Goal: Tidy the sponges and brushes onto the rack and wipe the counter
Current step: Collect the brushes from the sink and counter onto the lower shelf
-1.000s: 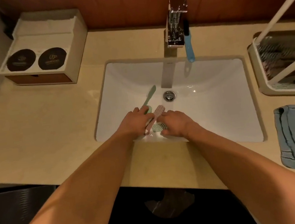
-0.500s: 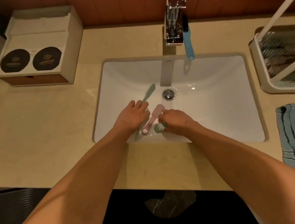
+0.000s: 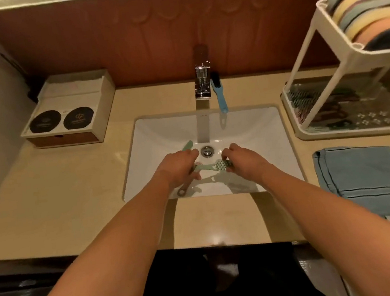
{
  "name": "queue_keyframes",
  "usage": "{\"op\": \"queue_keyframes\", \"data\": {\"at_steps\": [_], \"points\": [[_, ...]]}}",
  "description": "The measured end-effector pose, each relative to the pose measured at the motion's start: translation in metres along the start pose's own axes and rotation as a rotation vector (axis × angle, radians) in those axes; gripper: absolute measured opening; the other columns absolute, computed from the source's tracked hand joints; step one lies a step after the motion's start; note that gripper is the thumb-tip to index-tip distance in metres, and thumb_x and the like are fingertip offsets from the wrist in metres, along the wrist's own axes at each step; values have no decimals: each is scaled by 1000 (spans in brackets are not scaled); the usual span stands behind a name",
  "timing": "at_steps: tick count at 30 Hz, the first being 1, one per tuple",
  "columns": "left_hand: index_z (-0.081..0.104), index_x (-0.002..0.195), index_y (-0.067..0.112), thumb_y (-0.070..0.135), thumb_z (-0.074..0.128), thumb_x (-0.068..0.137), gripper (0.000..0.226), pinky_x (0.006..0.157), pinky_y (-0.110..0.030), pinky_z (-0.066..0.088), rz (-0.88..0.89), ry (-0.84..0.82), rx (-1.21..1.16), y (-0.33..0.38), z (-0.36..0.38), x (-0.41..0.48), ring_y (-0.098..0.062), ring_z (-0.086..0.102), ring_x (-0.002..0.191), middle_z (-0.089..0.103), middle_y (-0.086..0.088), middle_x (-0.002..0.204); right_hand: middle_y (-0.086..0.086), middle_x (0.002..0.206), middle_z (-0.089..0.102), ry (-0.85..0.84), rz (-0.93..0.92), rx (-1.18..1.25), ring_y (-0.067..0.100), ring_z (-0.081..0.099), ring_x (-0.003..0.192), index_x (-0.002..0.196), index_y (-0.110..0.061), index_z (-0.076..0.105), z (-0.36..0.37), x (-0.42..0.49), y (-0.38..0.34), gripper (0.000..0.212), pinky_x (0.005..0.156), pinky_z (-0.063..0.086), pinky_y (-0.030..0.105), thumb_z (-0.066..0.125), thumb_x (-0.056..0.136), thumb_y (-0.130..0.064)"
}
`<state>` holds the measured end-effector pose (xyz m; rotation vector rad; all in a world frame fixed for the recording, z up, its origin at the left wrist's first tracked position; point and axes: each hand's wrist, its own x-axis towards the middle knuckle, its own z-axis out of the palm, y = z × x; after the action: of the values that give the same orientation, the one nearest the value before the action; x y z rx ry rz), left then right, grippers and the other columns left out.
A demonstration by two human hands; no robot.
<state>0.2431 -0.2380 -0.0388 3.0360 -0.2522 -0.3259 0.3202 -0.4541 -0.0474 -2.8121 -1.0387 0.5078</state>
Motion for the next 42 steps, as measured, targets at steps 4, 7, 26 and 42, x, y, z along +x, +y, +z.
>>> {"op": "queue_keyframes", "data": {"at_steps": [4, 7, 26, 42], "points": [[45, 114, 15, 48, 72, 89, 50, 67, -33, 34, -21, 80, -90, 18, -13, 1, -19, 44, 83, 45, 1, 98, 12, 119, 52, 103, 22, 74, 35, 61, 94, 125, -10, 58, -15, -25, 17, 34, 82, 51, 43, 67, 95, -25], [44, 116, 13, 41, 65, 96, 41, 68, -35, 36, -42, 129, -116, 32, -19, 7, -23, 46, 86, 51, -7, 108, 12, 121, 53, 157, 51, 112, 35, 61, 99, 126, -10, 58, -25, -45, 31, 35, 84, 51, 42, 66, 96, -26], [42, 94, 21, 33, 52, 103, 18, 74, -48, 51, 29, 247, -135, 138, -64, 91, -26, 53, 77, 57, -4, 95, 5, 120, 54, 450, 326, 2, 29, 54, 109, 129, -23, 57, -57, -116, 139, 30, 94, 42, 40, 59, 99, -19], [48, 93, 26, 34, 59, 99, 15, 68, -38, 39, 88, 467, -216, 196, -75, 214, -22, 49, 81, 63, 0, 90, 6, 104, 69, 485, 576, -136, 28, 60, 102, 123, -22, 62, -54, -82, 241, 42, 95, 37, 41, 54, 90, 4]]}}
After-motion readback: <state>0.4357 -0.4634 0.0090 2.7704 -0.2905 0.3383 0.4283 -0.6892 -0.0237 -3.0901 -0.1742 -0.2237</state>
